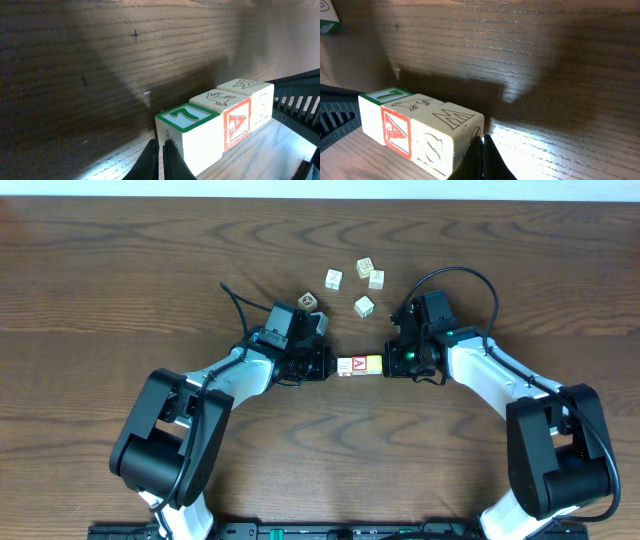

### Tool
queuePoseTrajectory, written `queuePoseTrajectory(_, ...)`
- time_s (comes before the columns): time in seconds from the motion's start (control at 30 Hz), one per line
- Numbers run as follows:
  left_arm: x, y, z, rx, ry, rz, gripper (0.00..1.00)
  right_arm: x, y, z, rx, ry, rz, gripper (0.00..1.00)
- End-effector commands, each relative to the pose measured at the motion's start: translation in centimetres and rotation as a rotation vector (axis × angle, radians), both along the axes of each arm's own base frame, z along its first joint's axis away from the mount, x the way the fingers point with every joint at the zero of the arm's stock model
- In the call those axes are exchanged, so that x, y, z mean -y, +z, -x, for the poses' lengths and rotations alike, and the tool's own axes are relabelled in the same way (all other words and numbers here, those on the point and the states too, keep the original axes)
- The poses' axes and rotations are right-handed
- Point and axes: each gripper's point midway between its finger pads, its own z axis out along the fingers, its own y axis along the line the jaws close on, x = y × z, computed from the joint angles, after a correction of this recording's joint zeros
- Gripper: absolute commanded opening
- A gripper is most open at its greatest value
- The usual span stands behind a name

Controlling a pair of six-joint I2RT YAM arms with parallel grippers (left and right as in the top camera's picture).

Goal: Lift 3 blocks

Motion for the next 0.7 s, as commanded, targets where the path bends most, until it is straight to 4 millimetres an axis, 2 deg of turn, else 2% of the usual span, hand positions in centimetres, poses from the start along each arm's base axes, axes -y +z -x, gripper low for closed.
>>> queuePoseTrajectory(0.0, 1.6, 1.4, 0.3, 0.006, -0.043, 0.061, 0.07, -1.5, 2.0, -0.3, 0.033, 0.042, -0.076, 0.01)
queuePoseTrajectory(0.27, 1.7, 2.8, 0.0, 0.039, -0.045, 0.075, 0.07, -1.5, 2.2, -0.4, 0.032, 0.042, -0.076, 0.01)
queuePoseTrajectory(0.67, 1.7, 2.9, 0.0, 0.038, -0.042, 0.076, 0.07, -1.7, 3.3, -0.9, 0.046, 0.058, -0.071, 0.01)
